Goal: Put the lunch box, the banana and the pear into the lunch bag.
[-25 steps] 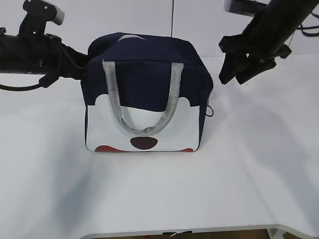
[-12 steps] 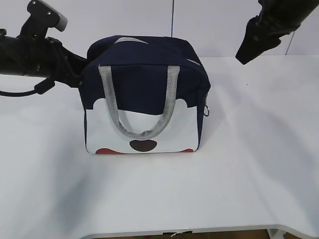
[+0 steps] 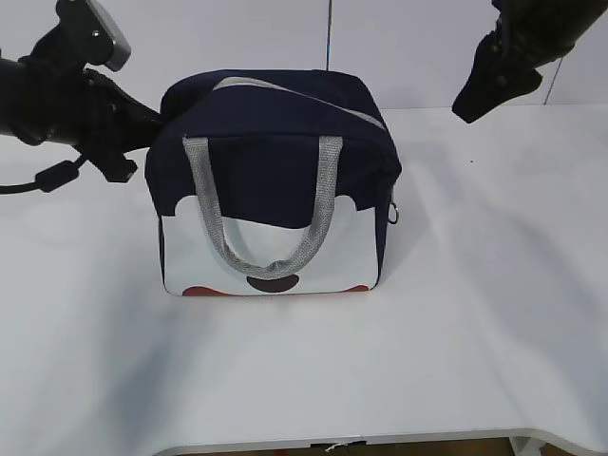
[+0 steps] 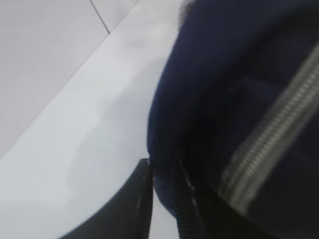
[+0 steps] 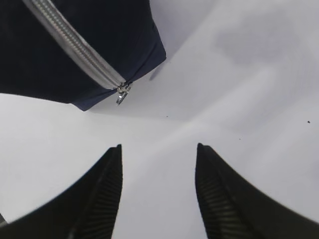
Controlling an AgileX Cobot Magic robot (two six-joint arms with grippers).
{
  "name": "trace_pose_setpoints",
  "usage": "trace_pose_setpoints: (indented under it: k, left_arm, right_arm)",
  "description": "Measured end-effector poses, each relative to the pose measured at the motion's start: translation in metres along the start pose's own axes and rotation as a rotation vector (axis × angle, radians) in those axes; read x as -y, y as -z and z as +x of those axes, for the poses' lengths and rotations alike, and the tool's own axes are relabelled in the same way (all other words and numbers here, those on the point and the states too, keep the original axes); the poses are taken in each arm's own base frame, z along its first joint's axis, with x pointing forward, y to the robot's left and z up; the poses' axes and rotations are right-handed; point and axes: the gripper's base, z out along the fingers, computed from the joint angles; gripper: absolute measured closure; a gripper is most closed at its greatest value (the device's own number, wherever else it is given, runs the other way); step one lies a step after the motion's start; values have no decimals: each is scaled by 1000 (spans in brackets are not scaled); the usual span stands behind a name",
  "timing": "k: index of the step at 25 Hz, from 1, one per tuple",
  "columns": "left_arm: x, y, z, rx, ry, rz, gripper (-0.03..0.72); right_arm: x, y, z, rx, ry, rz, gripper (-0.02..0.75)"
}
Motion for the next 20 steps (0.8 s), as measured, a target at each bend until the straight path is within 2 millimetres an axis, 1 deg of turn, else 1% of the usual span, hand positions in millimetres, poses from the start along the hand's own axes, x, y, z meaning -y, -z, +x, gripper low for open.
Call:
trace_pose_setpoints:
  k: [6,8,11,15,16,20]
  left_arm:
    - [1,16,-8,-30,-200,6,392]
    - [1,20,-10,-37,-247,7,358]
    - [2,29,-14,-53,-345,10,343]
    - [2,47,-19,-104,-558,10,337]
    - [2,52,-20,-124,-624,9,337]
    - [2,71,-27,-159,-774,-3,336]
  right_arm:
    - [-1,0,-1,8,-1,-6,337]
    - [-1,0,-1,8,-1,-6,337]
    - [-1,0,-1,9,-2,-7,337]
    - [-2,5,-1,16,1,1,337]
    - [-3,8,-2,22,3,7,337]
    - [-8,25,-3,48,13,34,337]
